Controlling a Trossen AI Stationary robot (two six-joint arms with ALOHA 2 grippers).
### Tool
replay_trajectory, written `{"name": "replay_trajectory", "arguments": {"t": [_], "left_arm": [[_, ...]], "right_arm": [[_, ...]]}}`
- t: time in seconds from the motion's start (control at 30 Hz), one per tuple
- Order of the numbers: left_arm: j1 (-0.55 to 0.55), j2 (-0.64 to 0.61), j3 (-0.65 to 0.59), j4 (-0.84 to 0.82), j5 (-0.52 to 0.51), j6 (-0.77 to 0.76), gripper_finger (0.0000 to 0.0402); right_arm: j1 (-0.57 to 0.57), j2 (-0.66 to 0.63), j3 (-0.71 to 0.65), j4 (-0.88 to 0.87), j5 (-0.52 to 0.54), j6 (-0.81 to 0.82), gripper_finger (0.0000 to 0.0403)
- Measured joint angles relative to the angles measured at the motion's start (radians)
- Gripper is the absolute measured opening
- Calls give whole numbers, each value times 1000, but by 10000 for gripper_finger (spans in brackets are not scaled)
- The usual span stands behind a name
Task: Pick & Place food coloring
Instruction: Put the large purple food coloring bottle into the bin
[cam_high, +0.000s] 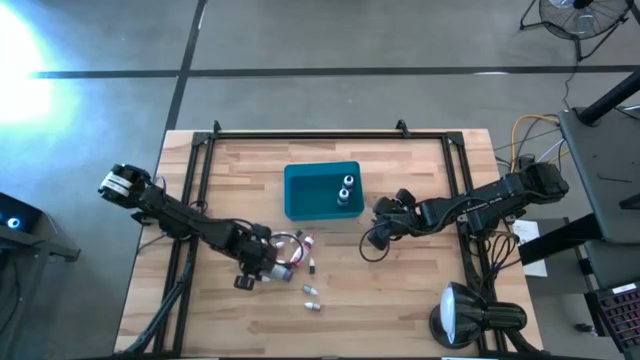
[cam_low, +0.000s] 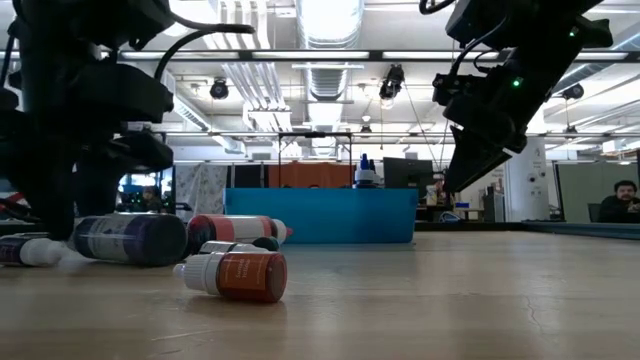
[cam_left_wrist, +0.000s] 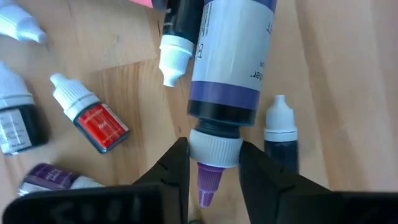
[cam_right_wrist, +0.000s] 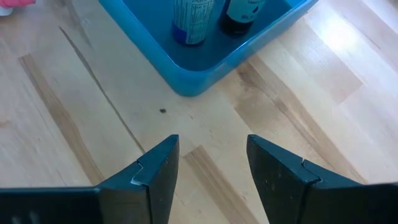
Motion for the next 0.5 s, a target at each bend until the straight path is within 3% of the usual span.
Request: {"name": "replay_trajectory", "arguments": {"t": [0.13,0.27,0.5], "left_arm": [[7,-5,36,-101,96,-93,72],[17,-34,121,-327,196,-143,71],[97,-58,281,-633,460,-338,70]], "right_arm": [[0,0,0,0,0,18,183],[0,0,0,0,0,21,183],[-7,0,0,5,-12,94,183]]}}
